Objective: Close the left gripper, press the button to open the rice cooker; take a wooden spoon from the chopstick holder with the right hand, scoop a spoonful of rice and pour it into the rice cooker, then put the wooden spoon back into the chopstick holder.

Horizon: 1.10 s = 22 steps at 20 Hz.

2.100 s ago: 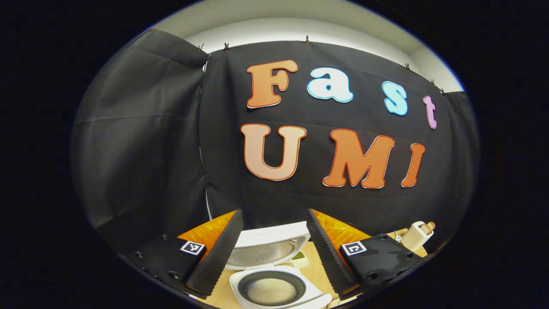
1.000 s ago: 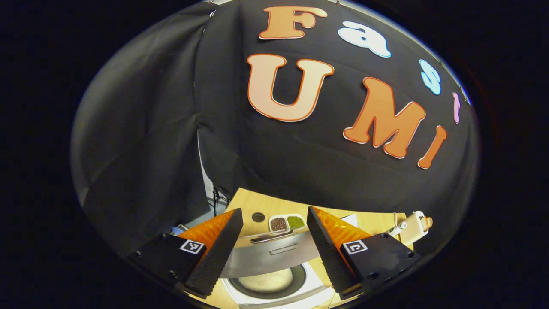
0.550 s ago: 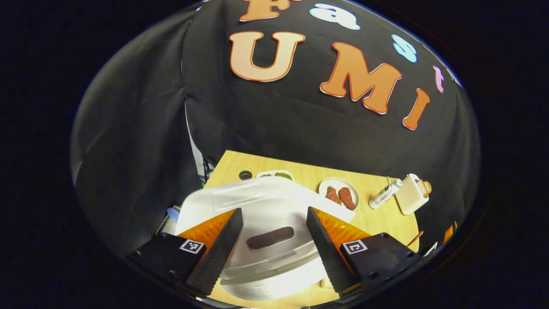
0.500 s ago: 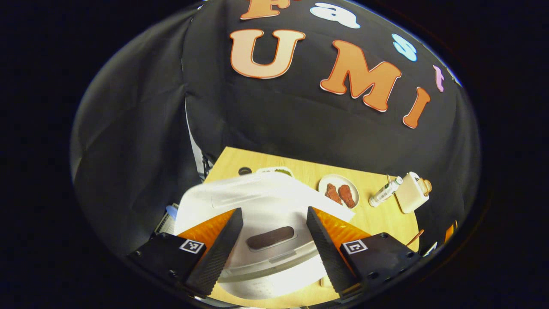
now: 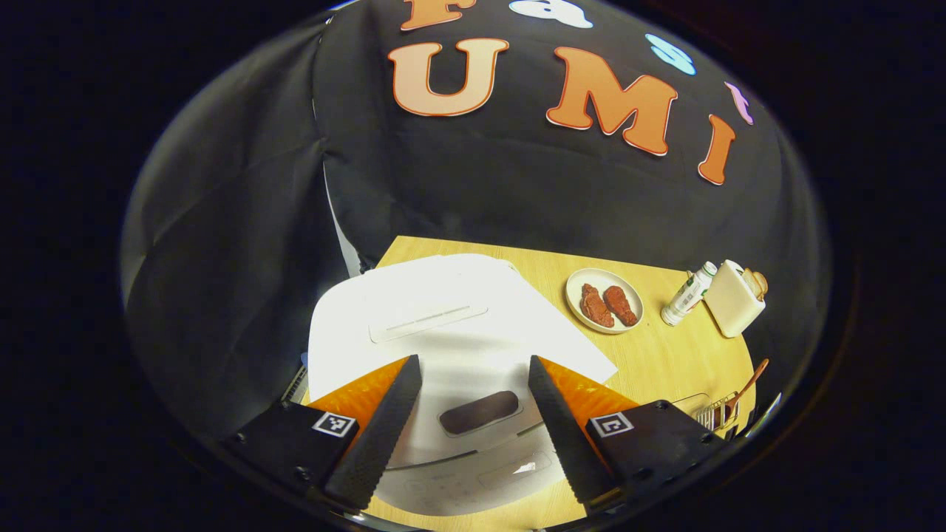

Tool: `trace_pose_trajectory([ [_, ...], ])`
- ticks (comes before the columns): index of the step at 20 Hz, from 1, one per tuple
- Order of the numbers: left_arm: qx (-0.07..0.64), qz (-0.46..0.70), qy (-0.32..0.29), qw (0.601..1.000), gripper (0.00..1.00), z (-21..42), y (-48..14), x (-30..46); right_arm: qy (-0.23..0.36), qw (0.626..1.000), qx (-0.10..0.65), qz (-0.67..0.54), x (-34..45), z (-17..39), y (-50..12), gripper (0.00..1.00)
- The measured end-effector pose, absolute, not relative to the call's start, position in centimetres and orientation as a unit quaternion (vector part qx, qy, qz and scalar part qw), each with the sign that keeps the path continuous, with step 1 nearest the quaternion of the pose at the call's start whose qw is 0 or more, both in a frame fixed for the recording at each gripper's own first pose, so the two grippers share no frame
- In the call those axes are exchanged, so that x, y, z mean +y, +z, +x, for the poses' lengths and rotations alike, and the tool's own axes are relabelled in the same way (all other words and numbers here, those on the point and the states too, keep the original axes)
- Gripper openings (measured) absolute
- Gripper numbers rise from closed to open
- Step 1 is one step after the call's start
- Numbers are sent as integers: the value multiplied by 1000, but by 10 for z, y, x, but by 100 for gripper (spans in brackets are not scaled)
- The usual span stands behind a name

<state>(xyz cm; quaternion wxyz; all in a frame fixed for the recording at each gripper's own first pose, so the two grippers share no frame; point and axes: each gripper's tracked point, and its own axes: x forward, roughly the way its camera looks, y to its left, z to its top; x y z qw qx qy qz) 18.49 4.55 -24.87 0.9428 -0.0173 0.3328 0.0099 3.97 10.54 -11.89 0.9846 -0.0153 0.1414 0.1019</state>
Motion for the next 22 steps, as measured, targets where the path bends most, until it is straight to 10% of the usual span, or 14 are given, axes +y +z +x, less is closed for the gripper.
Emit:
trace_pose_trajectory([
  [13, 285, 16, 2, 958, 99, 155, -250, 36, 65, 988, 143, -1, 79, 23, -128, 95],
  [22, 81, -6, 9, 997, 99, 91, -77, 36, 50, 994, 92, -19, 60, 22, -86, 95],
])
